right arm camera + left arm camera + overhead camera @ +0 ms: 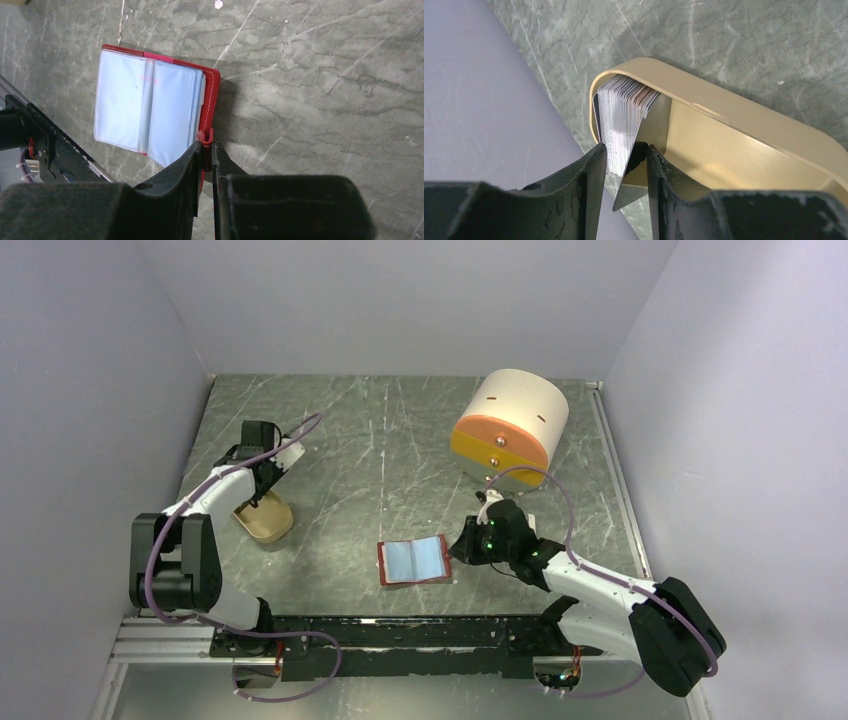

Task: Put the credit cards into the card holder
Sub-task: Pick up the credit card from the storage box.

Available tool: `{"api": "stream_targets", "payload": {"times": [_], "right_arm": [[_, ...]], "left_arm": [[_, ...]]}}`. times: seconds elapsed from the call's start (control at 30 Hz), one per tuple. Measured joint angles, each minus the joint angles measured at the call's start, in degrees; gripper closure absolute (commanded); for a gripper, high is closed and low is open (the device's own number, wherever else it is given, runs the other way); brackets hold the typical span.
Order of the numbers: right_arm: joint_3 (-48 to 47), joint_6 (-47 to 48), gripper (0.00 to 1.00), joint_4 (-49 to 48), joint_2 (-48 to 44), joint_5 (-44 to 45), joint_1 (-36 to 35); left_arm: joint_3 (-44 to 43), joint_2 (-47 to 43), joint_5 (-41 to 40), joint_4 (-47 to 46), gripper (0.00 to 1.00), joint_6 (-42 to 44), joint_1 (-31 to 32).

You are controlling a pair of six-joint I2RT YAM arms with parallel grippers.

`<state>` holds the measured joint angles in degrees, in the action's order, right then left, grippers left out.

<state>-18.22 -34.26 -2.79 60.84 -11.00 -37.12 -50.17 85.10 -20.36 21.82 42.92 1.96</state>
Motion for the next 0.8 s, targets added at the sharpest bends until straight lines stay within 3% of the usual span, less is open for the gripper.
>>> {"api": "stream_targets", "payload": {"times": [0.1, 0.27, 0.8], "right_arm": [[0.00, 0.00, 0.84, 0.00, 0.02, -0.04, 0.00], [-0.07, 0.00, 0.84, 0.04, 0.17, -0.15, 0.02], [-0.09, -0.02, 0.84, -0.81, 1.86, -0.87, 0.04]], "left_arm": [[-0.39, -0.15, 0.00, 0.44, 0.64, 0.00, 0.00], [-1.29, -0.13, 0.13, 1.57, 0.90, -0.07, 0.09], [-6.69, -1.11, 2.78, 11.54, 0.91, -5.51, 0.50]]}}
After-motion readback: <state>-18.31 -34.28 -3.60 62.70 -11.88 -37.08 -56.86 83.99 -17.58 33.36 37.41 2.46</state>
